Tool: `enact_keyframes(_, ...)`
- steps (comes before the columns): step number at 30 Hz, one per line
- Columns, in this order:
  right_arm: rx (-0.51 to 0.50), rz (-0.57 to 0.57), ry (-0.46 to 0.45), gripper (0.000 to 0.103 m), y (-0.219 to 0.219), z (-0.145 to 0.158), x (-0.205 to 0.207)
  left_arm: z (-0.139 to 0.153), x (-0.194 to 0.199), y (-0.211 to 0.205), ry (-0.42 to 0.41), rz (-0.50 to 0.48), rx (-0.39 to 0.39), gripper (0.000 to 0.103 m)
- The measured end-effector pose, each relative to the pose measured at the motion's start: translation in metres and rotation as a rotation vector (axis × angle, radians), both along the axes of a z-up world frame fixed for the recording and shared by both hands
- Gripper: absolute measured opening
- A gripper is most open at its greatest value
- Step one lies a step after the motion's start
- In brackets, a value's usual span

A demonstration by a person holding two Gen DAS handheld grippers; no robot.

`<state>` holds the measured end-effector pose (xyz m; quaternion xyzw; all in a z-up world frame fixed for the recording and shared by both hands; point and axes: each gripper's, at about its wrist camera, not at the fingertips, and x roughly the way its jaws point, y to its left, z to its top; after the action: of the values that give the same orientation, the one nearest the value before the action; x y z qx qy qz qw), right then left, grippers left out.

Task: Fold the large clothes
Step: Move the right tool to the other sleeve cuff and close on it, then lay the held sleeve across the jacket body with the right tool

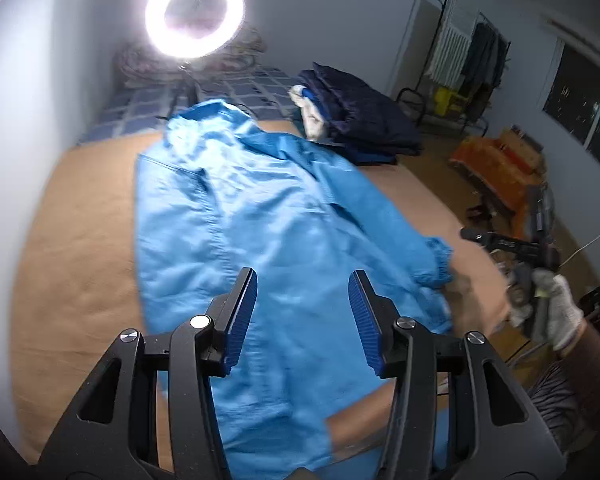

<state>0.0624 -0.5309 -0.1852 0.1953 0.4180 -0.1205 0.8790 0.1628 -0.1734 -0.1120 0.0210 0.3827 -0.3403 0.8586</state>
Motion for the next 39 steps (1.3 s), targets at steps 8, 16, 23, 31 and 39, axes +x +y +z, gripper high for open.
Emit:
enact_keyframes(8,0.257,-0.161,0.034,0.082,-0.069,-0.057,-0.013,-0.051,0.002,-0.016,0.057,-0.032,0.064,0.049)
enact_keyframes(16,0.351,-0.177,0.083,0.064,-0.085,-0.093,0.010,-0.080,0.019,-0.014,0.111,0.005,0.082,0.049)
enact_keyframes(23,0.302,-0.067,0.056,0.007,-0.065,-0.072,0.025,-0.083,0.028,-0.010,0.110,0.029,0.088,0.049)
enact_keyframes(31,0.037,0.053,-0.062,0.006,-0.019,-0.003,0.022,-0.080,0.030,-0.007,0.106,0.041,0.081,0.049)
enact_keyframes(39,-0.130,0.371,-0.137,0.006,0.087,0.033,0.017,-0.069,0.040,0.010,0.128,0.103,0.014,0.049)
